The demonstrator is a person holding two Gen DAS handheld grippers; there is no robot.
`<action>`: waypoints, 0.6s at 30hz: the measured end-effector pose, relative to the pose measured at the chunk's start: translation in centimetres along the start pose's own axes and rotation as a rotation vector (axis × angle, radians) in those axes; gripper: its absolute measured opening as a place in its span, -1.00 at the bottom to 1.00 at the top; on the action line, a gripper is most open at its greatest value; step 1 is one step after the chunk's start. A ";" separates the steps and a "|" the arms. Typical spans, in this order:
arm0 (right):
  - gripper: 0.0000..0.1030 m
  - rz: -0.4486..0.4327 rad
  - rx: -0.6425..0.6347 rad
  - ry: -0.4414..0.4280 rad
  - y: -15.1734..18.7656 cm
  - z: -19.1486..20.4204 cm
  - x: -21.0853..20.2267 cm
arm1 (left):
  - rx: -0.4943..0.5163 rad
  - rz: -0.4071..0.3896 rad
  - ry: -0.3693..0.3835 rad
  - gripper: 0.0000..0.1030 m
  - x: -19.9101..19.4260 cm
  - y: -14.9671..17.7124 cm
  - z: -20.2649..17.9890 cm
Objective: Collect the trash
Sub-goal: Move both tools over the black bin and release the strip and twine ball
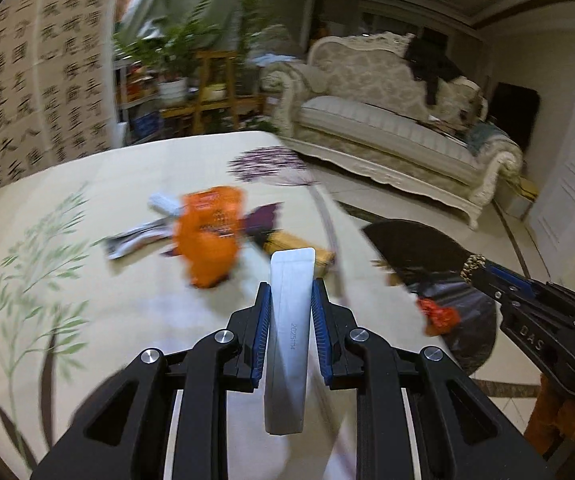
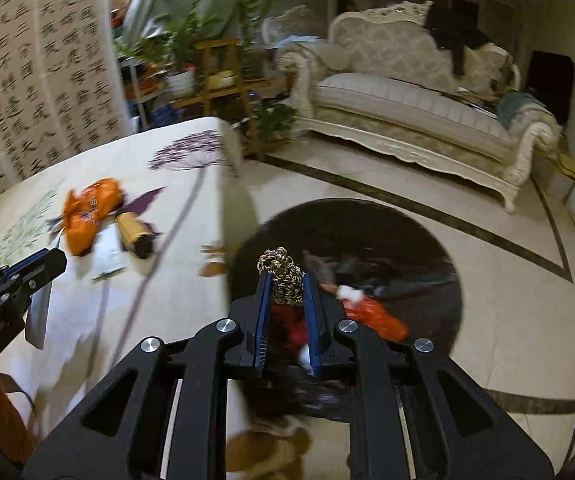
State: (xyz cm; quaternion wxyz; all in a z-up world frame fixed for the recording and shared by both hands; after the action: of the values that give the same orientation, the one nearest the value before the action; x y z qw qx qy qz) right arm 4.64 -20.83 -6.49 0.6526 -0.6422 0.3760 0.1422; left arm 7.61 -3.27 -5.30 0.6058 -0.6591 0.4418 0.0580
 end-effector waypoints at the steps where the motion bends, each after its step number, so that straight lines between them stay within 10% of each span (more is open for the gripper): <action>1: -0.69 0.001 0.008 0.008 0.0 -0.5 0.2 | 0.013 0.004 0.013 -0.58 0.6 -0.2 -0.9; 18: -0.69 0.022 0.093 0.053 0.0 -6.0 3.2 | 0.107 0.025 0.083 -0.58 6.6 -2.5 -7.8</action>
State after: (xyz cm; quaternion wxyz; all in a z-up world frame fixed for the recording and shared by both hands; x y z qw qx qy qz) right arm 4.95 -27.41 -8.02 0.6701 -0.6104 0.4064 0.1146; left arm 9.63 -13.58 -5.42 0.6203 -0.6221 0.4774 0.0145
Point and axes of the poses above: each gripper's, at about its wrist camera, not at the fingertips, and x roughly the way its jaws point, z to its left, y to its underside, the point moved 6 cm from there along x, roughly the way its jaws point, and after that the axes turned 12 degrees about y, right-handed, at the moved point
